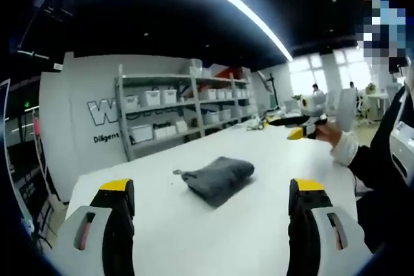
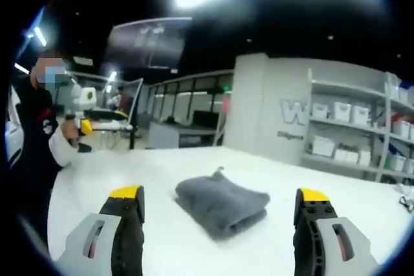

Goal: Open the folded towel by lifting each exposed corner and separating the folded layers until the towel lies flat within the target outline without major curled edges

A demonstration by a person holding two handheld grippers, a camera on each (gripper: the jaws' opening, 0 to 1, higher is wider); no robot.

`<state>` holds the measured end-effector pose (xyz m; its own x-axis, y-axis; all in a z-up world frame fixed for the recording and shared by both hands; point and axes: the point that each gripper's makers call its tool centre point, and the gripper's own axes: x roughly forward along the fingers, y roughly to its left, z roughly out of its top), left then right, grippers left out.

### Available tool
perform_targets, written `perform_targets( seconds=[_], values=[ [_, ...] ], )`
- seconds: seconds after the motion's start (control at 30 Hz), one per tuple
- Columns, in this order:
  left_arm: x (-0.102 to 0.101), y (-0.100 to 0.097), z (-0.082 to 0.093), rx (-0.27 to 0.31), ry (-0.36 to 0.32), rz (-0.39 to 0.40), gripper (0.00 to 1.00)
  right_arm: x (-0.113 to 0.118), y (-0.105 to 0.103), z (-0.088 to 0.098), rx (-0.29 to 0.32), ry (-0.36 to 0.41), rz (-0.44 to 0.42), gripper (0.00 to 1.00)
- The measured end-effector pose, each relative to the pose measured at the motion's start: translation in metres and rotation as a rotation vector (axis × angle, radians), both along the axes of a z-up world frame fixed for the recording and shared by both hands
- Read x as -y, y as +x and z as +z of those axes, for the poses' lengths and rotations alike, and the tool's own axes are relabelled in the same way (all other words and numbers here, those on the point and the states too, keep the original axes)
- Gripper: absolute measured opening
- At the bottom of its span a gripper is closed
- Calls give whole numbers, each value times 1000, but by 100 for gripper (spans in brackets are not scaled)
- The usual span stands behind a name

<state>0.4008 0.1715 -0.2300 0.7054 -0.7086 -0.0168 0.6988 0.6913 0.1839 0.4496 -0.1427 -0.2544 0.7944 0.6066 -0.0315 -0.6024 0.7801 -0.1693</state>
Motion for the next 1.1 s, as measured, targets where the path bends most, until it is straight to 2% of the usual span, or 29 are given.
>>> perform_targets(
  seconds=[0.1,0.2,0.23,0.33,0.43,0.63,0.73,0.8,0.87,0.9,0.97,1.1],
  values=[
    [-1,5,-8,-34,-11,-13,98,-3,6,1,28,6,1,94],
    [-2,14,-17,-37,-15,-23,98,-8,13,-1,55,25,17,94],
    [-4,19,-25,-67,-10,-17,98,-10,15,-4,56,23,25,94],
    [-6,24,-31,-63,-7,-12,98,-13,19,-12,60,-40,17,96],
    [-10,24,-31,-34,22,12,99,-15,21,-13,81,-47,21,96],
    [-11,24,-20,-4,-44,17,99,-16,27,-17,55,36,24,96],
    [-13,25,-18,10,-52,35,99,-17,30,-12,93,79,0,96],
    [-14,26,-20,8,-51,50,97,-21,33,-15,97,100,-5,96],
    [-18,29,-16,34,-60,89,96,-25,37,-21,86,95,-3,97],
    [-18,29,-17,40,-55,94,96,-27,41,-29,62,66,-6,97],
    [-19,30,-19,38,-44,98,96,-28,47,-38,59,9,-15,97],
    [-18,31,-24,14,-38,94,97,-25,56,-47,41,22,-26,96]
  ],
)
